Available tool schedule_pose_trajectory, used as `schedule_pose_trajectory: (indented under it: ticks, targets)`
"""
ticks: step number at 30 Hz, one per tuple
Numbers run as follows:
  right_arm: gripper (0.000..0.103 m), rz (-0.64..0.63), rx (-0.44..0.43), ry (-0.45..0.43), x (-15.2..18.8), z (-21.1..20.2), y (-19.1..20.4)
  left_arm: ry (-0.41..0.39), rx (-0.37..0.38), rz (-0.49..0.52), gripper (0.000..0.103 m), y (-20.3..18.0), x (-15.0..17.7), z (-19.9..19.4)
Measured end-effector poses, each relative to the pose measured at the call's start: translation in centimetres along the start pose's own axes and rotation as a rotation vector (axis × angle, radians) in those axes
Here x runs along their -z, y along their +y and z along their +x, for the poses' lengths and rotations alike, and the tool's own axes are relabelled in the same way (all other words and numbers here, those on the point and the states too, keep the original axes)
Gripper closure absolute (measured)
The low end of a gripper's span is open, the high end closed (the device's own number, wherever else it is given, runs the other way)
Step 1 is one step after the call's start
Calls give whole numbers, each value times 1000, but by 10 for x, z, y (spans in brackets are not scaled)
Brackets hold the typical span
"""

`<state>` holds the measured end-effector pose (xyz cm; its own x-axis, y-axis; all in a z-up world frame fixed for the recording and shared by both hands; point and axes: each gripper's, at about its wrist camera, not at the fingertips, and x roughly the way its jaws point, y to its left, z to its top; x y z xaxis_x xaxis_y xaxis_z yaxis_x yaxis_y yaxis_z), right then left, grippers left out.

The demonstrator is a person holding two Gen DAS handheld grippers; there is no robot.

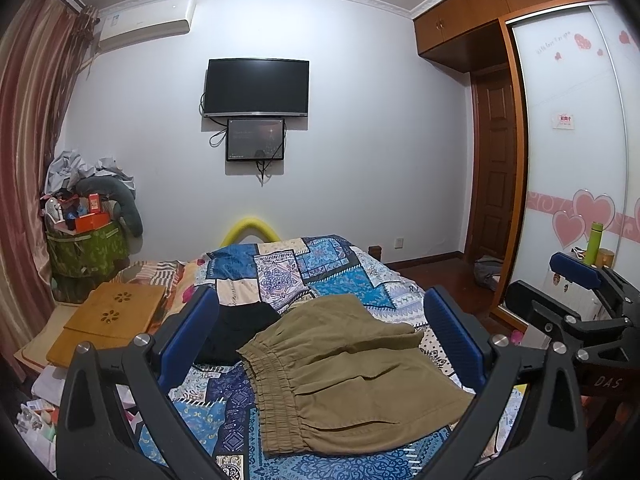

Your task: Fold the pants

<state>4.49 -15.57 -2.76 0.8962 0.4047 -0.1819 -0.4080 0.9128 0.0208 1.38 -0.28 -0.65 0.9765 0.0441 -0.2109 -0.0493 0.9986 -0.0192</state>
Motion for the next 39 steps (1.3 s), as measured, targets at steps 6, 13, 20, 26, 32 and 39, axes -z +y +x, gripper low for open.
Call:
schedule_pose_trajectory:
  ticks: [6, 13, 20, 26, 32, 39]
  targets:
    - [0, 7, -1, 10, 2, 4, -3, 15, 1, -5, 0, 0, 0, 8]
    - [0, 18, 9, 55, 9, 25, -16, 68, 7, -29, 0, 4, 5, 42]
    - [0, 63, 36, 145, 23, 66, -46, 155, -13, -24, 0, 12, 16, 99]
    - [0, 70, 52, 247, 42, 108, -78, 280, -62, 18, 0, 29, 33, 164]
    - [0, 62, 64, 460, 90, 160, -111, 436, -86, 61, 0, 53, 64, 233]
    - [1, 154, -9, 665, 129, 218, -150, 636, -81, 81, 0, 80, 105, 298]
